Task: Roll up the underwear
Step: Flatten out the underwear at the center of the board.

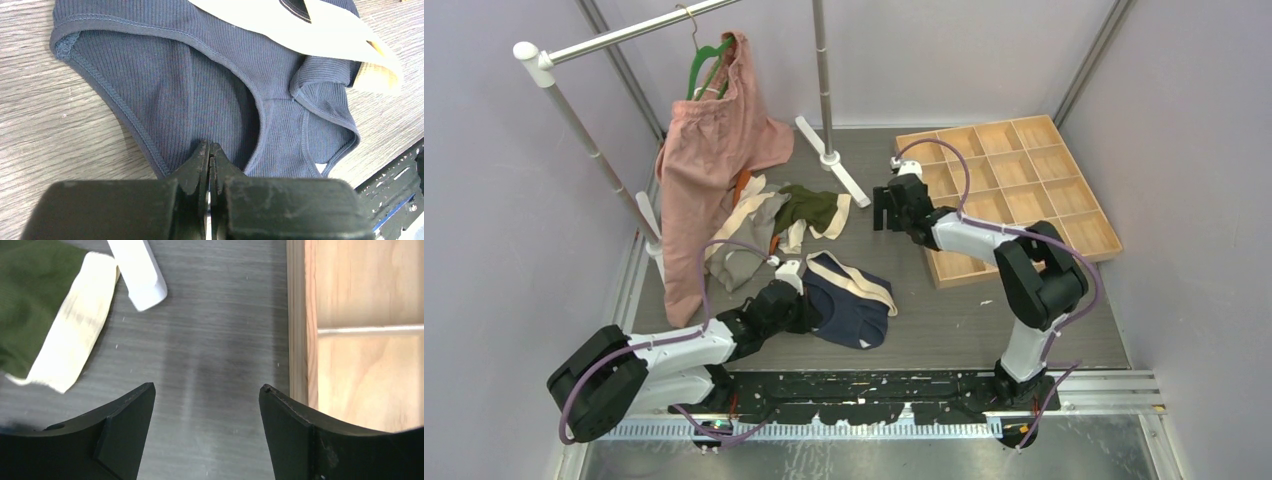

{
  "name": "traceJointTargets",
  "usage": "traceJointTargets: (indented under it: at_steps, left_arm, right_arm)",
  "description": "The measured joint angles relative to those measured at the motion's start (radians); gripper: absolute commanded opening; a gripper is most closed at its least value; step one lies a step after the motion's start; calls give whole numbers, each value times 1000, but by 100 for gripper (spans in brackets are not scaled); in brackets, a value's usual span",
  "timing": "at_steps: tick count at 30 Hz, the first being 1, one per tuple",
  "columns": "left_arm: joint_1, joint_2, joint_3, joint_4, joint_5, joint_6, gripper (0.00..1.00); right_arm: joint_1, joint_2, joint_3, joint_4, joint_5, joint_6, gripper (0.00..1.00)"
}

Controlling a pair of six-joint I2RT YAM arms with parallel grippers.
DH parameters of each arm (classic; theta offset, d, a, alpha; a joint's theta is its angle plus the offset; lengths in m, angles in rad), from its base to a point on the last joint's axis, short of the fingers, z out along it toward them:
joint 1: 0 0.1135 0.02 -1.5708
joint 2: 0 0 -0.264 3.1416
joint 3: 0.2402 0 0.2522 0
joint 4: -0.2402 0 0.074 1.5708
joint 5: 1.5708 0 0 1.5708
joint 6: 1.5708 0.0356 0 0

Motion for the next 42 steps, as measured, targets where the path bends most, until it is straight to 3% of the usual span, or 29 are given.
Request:
traceJointTargets:
  at_steps: [3, 10, 15, 19, 27, 37, 42]
  left_arm:
    - [0, -2, 0, -3, -3, 0, 1]
    - [-2, -3, 0, -5, -6, 0, 1]
    - [-2, -11, 0, -16, -10, 0, 1]
    - [-2, -11, 0, -17, -10, 0, 1]
    - [-2, -15, 0, -23, -13, 0, 1]
    - [-2, -24, 0, -34, -14, 0, 1]
    - [-2, -31, 0, -45, -16, -1, 1]
  right_arm:
    - [-11, -74, -48, -18, -51, 5, 75]
    - [45, -261, -125, -4, -339, 64, 60]
    - [170, -249, -129, 28, -505, 97, 40]
    - [261, -184, -128, 53, -557, 124, 30]
    - [288, -41, -116, 47, -431, 158, 20]
    - [262, 61, 34, -44, -131, 126, 19]
    - [192, 103, 91, -82, -82, 109, 21]
